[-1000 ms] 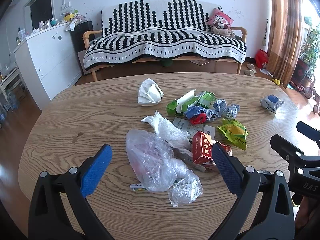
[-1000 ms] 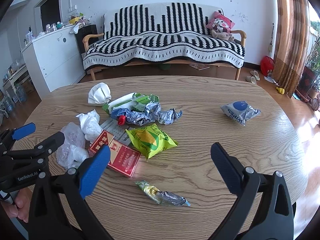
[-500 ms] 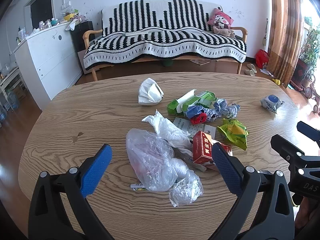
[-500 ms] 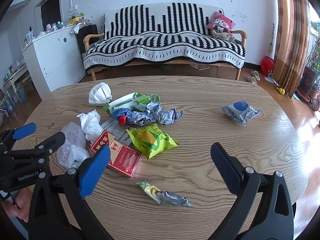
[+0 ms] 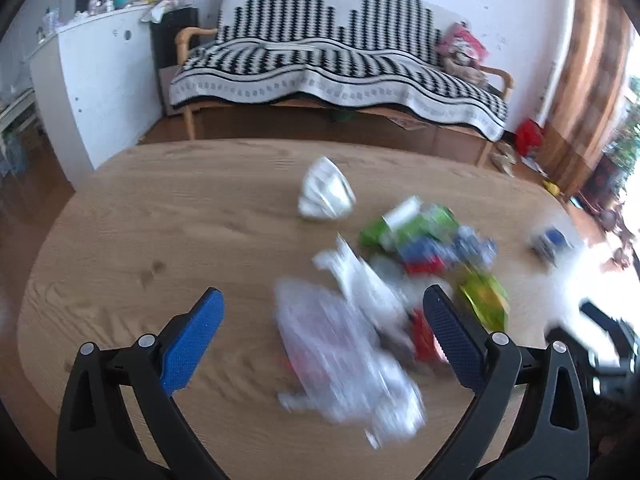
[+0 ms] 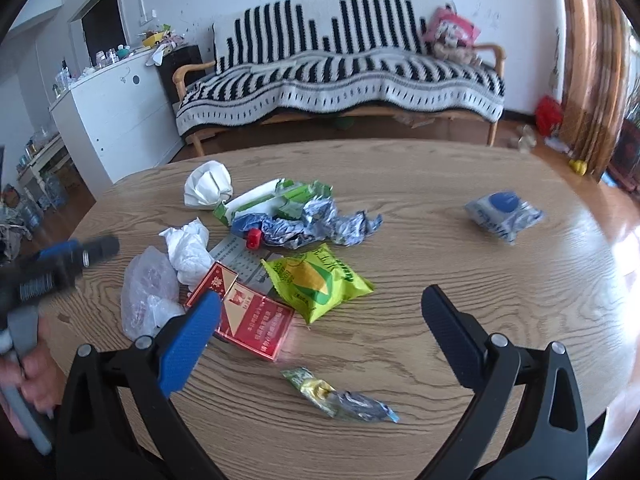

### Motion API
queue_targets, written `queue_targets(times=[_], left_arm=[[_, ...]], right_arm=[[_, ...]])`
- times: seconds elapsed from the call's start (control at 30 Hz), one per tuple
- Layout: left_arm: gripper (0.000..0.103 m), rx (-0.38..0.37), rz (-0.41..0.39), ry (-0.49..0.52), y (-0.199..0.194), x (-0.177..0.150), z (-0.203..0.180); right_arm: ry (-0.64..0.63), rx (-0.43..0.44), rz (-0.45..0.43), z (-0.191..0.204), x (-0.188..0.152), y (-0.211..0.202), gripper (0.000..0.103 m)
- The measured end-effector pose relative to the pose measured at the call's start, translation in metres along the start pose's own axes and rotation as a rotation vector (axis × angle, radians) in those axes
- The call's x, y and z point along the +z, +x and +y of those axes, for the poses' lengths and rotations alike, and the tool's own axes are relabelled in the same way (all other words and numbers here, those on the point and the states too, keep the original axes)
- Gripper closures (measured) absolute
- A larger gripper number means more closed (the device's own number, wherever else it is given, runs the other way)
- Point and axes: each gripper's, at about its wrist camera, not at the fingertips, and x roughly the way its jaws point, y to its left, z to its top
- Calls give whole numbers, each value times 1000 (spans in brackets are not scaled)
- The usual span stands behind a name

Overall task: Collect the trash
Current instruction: 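Grasp the white paper cup with the left tool while the right tool grasps the yellow-green snack bag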

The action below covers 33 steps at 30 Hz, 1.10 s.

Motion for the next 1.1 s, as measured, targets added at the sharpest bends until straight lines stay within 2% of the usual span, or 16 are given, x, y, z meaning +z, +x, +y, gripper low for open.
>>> queue_targets(times=[0.07,0.17,0.2,0.3,0.43,0.5,0.6,0.7,0.77,0.83,0.9,1.1], left_arm=[[6,31,18,20,24,21,0],[6,-3,32,4,59,47,1],[6,-38,39,2,79,57,0],[6,-29,66,13,113,71,-6],[6,-70,152,44,151,79,-17],[6,-88,164,63,161,82,-23],[6,-52,199,107,171,85,-34],[7,-68,249,120,186,83,-39],[19,-56,266,118,191,80,-37],[49,-58,279,111,195,78,-34],[51,-64,273,74,192,80,-28],[52,-9,137,72,147,91,-26]], right_arm=[[20,18,23,-4,5,12,6],[21,20,37,-8,12,27,6],[29,30,43,-10,14,32,6],[74,77,74,-19,17,44,6],[150,127,130,-31,20,64,6],[193,159,153,-35,20,72,6],[253,188,192,-40,20,84,6],[291,210,207,-41,19,87,6],[301,218,206,-40,19,87,6],[326,232,212,-42,17,86,6],[361,243,217,-47,14,86,6],[417,223,253,-59,11,90,6]])
